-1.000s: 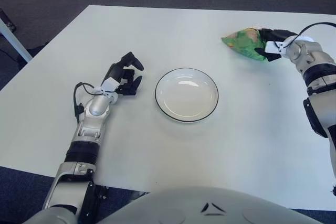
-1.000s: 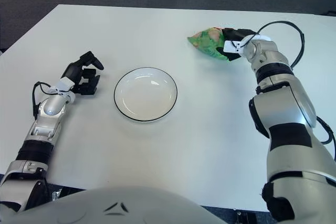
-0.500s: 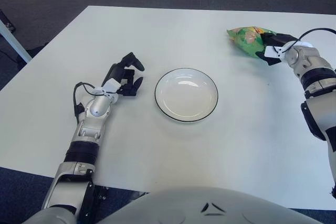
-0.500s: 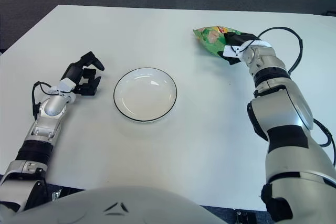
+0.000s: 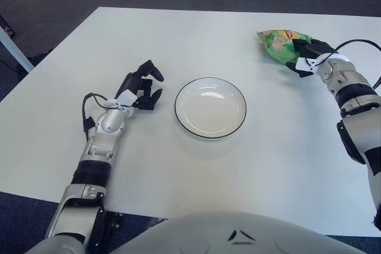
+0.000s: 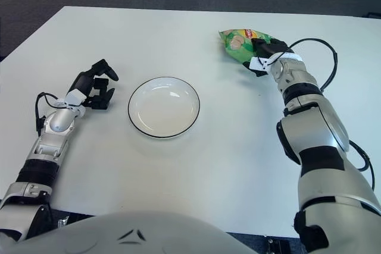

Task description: Put the snack into the plate.

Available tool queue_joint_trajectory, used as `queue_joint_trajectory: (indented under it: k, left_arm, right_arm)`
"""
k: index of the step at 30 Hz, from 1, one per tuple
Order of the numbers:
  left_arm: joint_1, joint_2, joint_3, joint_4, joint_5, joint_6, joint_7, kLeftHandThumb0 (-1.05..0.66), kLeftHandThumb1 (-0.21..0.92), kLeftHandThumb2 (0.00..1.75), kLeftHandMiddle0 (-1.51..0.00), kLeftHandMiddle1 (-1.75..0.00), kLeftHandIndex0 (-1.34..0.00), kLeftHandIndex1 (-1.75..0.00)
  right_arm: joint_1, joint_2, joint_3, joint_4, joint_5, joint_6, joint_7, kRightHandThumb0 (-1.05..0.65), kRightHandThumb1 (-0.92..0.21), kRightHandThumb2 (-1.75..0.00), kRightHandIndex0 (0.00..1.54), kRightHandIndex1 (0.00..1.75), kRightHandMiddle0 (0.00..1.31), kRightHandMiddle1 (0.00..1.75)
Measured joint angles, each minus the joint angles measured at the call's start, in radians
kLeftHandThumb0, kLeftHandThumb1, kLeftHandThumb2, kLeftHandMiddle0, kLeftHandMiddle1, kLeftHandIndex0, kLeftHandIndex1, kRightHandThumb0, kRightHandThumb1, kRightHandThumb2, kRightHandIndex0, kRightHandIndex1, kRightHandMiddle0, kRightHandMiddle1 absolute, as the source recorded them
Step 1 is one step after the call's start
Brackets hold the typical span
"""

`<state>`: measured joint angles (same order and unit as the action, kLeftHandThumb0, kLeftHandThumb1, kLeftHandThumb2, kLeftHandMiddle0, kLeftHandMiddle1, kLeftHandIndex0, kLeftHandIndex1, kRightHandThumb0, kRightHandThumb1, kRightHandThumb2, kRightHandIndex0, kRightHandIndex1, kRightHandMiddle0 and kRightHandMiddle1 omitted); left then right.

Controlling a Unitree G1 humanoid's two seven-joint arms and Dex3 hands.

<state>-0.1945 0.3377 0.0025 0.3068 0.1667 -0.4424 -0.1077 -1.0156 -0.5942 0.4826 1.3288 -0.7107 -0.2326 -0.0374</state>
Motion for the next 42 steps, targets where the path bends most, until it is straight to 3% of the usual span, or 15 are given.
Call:
queue_joint_trajectory:
  k: [1, 6, 8, 9, 10, 14, 17, 25, 27, 29, 33, 42]
  left_arm:
    - [0.0, 0.0, -0.001, 0.001, 0.0, -0.001, 0.0, -0.42, 0.5, 1.09, -1.18, -1.75, -0.47, -1.75]
    - [-0.002, 0.001, -0.004, 0.004, 0.0, -0.006, 0.0, -0.42, 0.51, 1.08, -1.17, -1.75, -0.47, -1.75]
    - [-0.003, 0.001, -0.005, 0.005, 0.0, -0.007, 0.0, -0.42, 0.51, 1.08, -1.17, -1.75, -0.46, -1.75]
    - [-0.003, 0.001, -0.005, 0.006, 0.0, -0.008, 0.0, -0.42, 0.51, 1.08, -1.17, -1.75, -0.46, -1.75]
    - [-0.004, 0.001, -0.006, 0.006, 0.001, -0.009, 0.0, -0.42, 0.51, 1.08, -1.17, -1.75, -0.46, -1.75]
    - [-0.006, 0.001, -0.009, 0.007, 0.01, -0.012, 0.005, -0.42, 0.52, 1.07, -1.16, -1.75, -0.46, -1.75]
    - [-0.007, 0.001, -0.014, 0.007, 0.025, -0.016, 0.016, -0.42, 0.53, 1.06, -1.15, -1.75, -0.45, -1.75]
    - [-0.01, 0.0, -0.022, 0.006, 0.04, -0.017, 0.026, -0.41, 0.54, 1.04, -1.1, -1.75, -0.44, -1.75]
    - [-0.01, 0.0, -0.024, 0.005, 0.039, -0.017, 0.026, -0.41, 0.55, 1.03, -1.09, -1.75, -0.44, -1.75]
    - [-0.011, -0.001, -0.024, 0.005, 0.039, -0.017, 0.026, -0.41, 0.55, 1.03, -1.09, -1.75, -0.44, -1.75]
    - [-0.012, -0.002, -0.025, 0.005, 0.038, -0.017, 0.026, -0.41, 0.55, 1.03, -1.08, -1.75, -0.44, -1.75]
    - [-0.026, -0.001, -0.024, 0.003, 0.037, -0.018, 0.027, -0.42, 0.52, 1.07, -1.12, -1.75, -0.46, -1.75]
  right_arm:
    - [0.004, 0.001, -0.002, 0.0, 0.003, -0.001, -0.011, -0.92, -0.92, -0.83, 0.01, 0.01, 0.0, 0.48]
    - [0.027, 0.004, -0.01, -0.005, 0.015, -0.019, -0.093, -0.83, -0.92, -0.67, 0.0, 0.46, 0.0, 0.89]
    - [0.038, 0.005, -0.008, -0.007, 0.014, -0.025, -0.138, -0.73, -0.83, -0.71, 0.0, 0.96, 0.0, 1.24]
    - [0.045, 0.005, -0.005, -0.008, 0.013, -0.028, -0.167, -0.71, -0.8, -0.74, 0.0, 1.05, 0.0, 1.31]
    - [0.051, 0.006, -0.001, -0.01, 0.011, -0.029, -0.201, -0.59, -0.79, -0.74, 0.0, 1.25, 0.1, 1.47]
    - [0.064, 0.008, 0.013, -0.012, -0.004, -0.028, -0.302, -0.42, -0.73, -0.78, 0.0, 1.61, 0.27, 1.69]
    - [0.071, 0.005, 0.012, -0.022, -0.005, -0.034, -0.341, -0.4, -0.68, -0.84, 0.0, 1.7, 0.32, 1.73]
    - [0.136, -0.039, -0.028, -0.11, 0.036, -0.111, -0.368, -0.39, -0.63, -0.91, 0.08, 1.74, 0.36, 1.75]
    - [0.176, -0.068, -0.044, -0.17, 0.05, -0.14, -0.363, -0.39, -0.63, -0.91, 0.1, 1.75, 0.37, 1.75]
    - [0.217, -0.095, -0.062, -0.228, 0.065, -0.161, -0.352, -0.2, -0.6, -0.96, 0.18, 1.74, 0.36, 1.75]
    - [0.32, -0.159, -0.109, -0.389, 0.101, -0.185, -0.304, -0.06, -0.6, -0.97, 0.26, 1.72, 0.33, 1.75]
    - [0.558, -0.269, -0.237, -0.762, 0.146, -0.135, -0.179, -0.01, -0.65, -0.91, 0.32, 1.7, 0.23, 1.75]
